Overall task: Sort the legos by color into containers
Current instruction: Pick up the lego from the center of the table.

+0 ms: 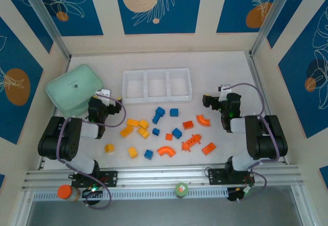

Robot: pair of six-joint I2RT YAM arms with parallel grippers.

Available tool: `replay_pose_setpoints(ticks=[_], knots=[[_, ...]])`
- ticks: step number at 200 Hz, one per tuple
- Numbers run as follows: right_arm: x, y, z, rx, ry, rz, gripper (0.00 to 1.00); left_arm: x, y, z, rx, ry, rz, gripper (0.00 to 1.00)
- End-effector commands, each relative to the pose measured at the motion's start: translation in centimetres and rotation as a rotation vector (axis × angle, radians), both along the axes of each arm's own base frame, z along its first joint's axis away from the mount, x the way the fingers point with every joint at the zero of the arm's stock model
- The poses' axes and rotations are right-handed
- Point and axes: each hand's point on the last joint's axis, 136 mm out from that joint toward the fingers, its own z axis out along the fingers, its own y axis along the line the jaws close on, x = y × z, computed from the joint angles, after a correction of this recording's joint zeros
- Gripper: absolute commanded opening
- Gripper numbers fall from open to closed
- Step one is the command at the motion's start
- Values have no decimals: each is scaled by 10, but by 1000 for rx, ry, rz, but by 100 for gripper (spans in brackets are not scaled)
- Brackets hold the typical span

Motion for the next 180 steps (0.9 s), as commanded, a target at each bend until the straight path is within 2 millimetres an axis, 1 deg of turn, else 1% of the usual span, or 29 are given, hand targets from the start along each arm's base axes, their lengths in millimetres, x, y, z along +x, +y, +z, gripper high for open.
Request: replay_pose_setpoints(ticks=[1,180], knots=[[6,3,13,-9,-46,20,99,6,2,7,-1,-19,-7,99],[6,3,13,-6,-46,22,99,5,2,7,-2,-18,-4,99]])
